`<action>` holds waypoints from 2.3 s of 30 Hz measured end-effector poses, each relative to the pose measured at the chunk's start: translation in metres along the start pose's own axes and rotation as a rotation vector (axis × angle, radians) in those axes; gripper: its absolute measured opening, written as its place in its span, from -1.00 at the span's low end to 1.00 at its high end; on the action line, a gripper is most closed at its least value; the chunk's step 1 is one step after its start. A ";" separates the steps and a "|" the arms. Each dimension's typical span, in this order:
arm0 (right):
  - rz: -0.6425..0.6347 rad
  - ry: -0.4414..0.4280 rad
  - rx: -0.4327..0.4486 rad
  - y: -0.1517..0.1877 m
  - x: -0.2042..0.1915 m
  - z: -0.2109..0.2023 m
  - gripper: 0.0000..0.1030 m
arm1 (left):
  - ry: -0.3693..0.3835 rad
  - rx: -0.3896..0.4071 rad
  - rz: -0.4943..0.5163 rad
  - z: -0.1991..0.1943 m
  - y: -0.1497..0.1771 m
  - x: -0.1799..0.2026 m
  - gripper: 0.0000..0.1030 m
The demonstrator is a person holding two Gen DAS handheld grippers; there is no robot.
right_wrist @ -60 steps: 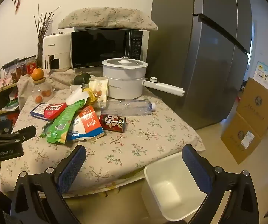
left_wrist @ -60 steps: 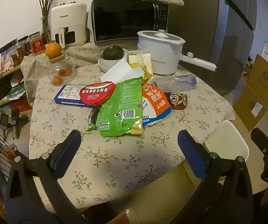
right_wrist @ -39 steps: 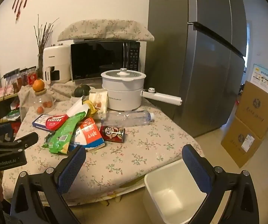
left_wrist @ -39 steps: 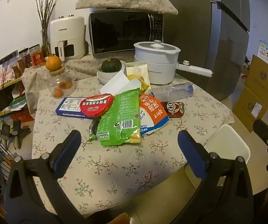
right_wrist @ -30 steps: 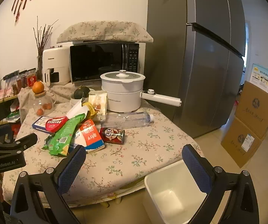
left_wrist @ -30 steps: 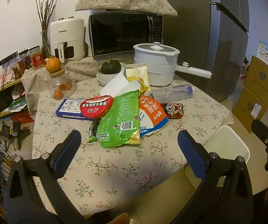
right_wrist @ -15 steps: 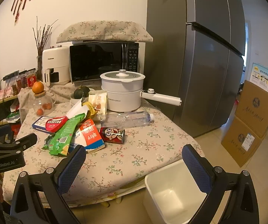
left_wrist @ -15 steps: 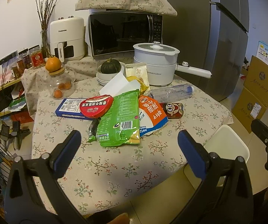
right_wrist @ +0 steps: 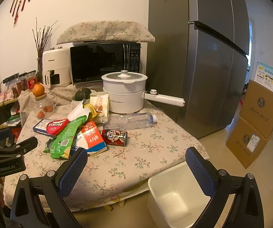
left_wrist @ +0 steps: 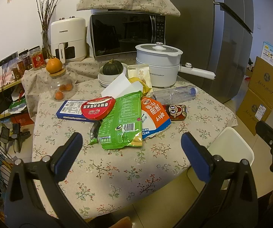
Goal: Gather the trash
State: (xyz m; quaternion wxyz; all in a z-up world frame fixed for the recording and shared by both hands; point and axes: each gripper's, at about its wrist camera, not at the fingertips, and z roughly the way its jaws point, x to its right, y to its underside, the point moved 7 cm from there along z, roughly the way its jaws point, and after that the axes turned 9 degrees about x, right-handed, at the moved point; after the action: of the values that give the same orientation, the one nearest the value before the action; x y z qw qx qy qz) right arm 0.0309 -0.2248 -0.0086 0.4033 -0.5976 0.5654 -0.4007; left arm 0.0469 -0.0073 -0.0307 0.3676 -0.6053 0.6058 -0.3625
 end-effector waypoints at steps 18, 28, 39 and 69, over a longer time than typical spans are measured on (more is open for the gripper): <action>0.002 -0.001 -0.001 0.001 0.001 0.000 1.00 | 0.001 0.000 0.000 0.000 0.000 -0.001 0.99; 0.011 -0.002 -0.005 0.003 0.002 -0.001 1.00 | 0.002 0.000 0.000 0.000 0.000 -0.001 0.99; 0.024 -0.021 -0.023 0.004 0.000 0.002 1.00 | 0.001 -0.010 -0.004 0.001 0.000 -0.003 0.99; 0.148 -0.178 -0.352 -0.006 0.012 0.131 1.00 | 0.057 -0.463 0.059 0.174 0.036 0.007 0.64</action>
State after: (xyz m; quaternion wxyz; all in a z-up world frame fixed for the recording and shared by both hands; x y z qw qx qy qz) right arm 0.1560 -0.2326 -0.0491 0.3692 -0.6487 0.6313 -0.2106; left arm 0.1836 -0.0136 -0.1437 0.2122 -0.6450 0.7004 -0.2200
